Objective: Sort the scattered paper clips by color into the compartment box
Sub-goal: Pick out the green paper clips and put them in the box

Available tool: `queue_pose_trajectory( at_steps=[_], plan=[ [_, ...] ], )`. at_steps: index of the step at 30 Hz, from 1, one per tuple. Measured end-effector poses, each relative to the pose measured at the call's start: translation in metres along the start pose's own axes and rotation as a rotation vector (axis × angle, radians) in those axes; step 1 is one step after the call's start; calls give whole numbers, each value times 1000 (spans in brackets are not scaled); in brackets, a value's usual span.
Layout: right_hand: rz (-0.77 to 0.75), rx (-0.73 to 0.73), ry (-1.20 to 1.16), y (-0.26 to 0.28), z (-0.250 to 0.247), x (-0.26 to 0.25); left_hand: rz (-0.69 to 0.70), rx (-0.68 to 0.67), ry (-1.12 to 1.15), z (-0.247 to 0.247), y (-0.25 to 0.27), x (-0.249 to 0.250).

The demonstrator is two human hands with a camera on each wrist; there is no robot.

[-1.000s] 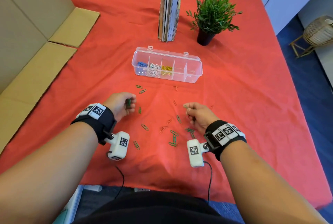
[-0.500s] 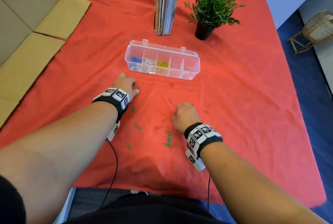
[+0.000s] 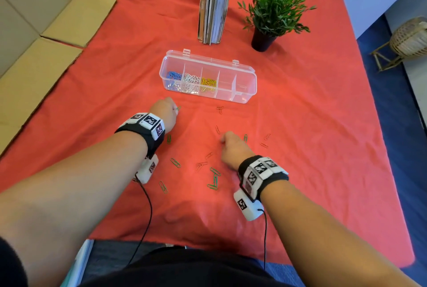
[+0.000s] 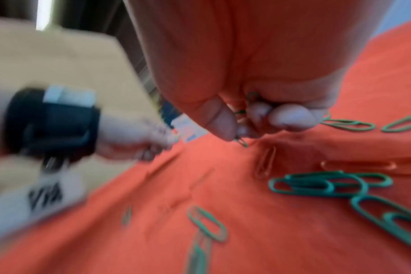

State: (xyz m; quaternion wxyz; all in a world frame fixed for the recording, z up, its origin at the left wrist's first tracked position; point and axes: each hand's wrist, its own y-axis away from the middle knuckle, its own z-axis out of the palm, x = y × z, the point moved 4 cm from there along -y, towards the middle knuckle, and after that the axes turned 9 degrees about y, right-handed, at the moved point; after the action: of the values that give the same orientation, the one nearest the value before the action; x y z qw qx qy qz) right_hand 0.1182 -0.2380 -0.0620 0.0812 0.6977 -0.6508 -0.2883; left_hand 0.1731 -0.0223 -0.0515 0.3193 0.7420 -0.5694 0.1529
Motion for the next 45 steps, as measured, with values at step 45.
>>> queue_pose_trajectory(
  at_steps=[45],
  plan=[
    [112, -116, -865, 53, 27, 33, -9, 9, 92, 10, 68, -31]
  ],
)
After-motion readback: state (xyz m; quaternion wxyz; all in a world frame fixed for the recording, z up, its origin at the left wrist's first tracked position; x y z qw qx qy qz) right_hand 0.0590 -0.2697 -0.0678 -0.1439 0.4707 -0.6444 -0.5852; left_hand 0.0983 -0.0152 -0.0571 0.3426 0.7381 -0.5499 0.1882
